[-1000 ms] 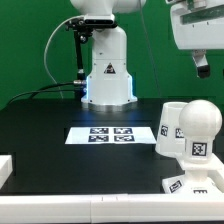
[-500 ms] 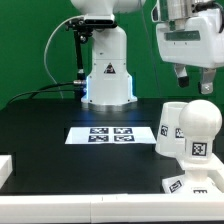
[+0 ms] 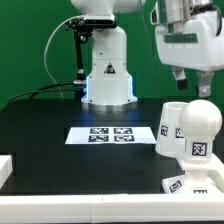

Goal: Assemble lamp

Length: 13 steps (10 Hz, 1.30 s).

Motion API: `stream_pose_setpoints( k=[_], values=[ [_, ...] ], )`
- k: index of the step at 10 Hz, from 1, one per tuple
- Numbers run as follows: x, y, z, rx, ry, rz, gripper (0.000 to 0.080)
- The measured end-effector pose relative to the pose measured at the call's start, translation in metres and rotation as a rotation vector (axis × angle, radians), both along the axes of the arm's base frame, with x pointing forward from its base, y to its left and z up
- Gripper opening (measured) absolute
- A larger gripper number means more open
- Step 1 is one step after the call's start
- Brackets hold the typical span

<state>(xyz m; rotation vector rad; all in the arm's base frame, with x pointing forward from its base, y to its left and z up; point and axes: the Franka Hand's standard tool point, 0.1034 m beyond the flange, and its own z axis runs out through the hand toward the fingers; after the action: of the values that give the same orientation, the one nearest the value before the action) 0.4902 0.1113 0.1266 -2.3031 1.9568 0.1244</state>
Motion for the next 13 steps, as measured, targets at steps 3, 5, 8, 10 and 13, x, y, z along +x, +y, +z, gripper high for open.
stream_pose_setpoints(
  k=[3, 5, 8, 10, 13],
  values=[
    [-0.025, 0.008, -0.031, -0.036, 0.041, 0.008, 0.0699],
    [-0.031, 0.012, -0.05, -0.059, 0.061, 0.019, 0.0699],
    [-0.031, 0.013, -0.052, -0.062, 0.065, 0.023, 0.0528],
    [-0.031, 0.013, -0.053, -0.063, 0.066, 0.023, 0.0393],
    [-0.029, 0.008, -0.043, -0.052, 0.061, 0.075, 0.0071]
  ],
)
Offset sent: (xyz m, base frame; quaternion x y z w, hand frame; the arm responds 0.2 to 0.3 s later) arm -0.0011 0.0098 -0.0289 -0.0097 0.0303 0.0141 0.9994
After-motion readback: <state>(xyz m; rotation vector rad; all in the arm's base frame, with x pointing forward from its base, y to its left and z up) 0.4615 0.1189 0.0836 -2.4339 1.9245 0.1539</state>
